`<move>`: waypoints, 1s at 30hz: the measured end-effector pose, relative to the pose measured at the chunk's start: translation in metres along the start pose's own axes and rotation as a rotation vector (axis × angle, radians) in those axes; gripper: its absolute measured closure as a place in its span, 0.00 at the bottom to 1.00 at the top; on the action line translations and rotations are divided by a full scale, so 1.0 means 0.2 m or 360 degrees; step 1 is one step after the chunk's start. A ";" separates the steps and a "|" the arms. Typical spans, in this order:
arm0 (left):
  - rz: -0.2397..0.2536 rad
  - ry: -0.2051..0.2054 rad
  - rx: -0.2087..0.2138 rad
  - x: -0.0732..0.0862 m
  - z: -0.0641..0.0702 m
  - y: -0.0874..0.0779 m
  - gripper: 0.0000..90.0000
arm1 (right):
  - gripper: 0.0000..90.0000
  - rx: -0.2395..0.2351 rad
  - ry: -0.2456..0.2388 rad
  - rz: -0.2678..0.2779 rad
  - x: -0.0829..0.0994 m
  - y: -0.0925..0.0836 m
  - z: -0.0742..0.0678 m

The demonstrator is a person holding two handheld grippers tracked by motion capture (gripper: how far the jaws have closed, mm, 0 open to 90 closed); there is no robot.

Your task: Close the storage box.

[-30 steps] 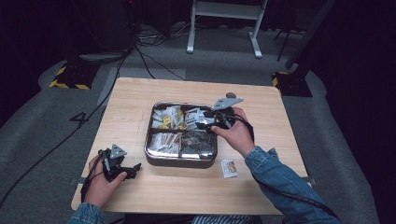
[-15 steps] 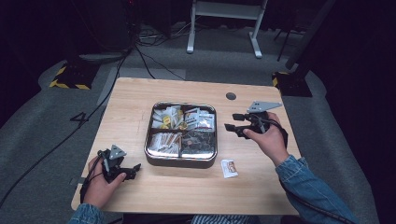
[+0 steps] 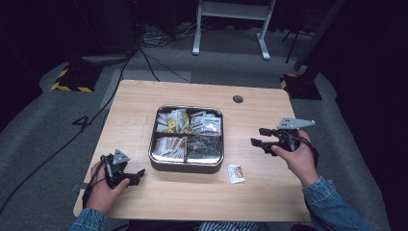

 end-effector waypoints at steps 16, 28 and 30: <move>0.0000 0.0000 -0.0001 0.00 0.00 0.00 0.10 | 0.44 0.0065 0.0064 -0.0116 0.25 -0.12 0.04; 0.0000 0.0001 -0.0001 0.00 0.00 0.00 0.10 | 0.43 0.0167 0.0038 -0.0158 0.45 -0.12 0.05; -0.0001 0.0000 -0.0001 0.00 0.00 0.00 0.10 | 0.43 0.0163 0.0059 -0.0140 0.48 -0.10 0.05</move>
Point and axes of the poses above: each handheld gripper's, and its own axes: y roughly forward along the jaws, x roughly out of its underside, z roughly to its right, the point moved 2 cm from there along y, roughly forward along the jaws, and after that the axes turned 9 degrees about z, right-handed, at the moved point
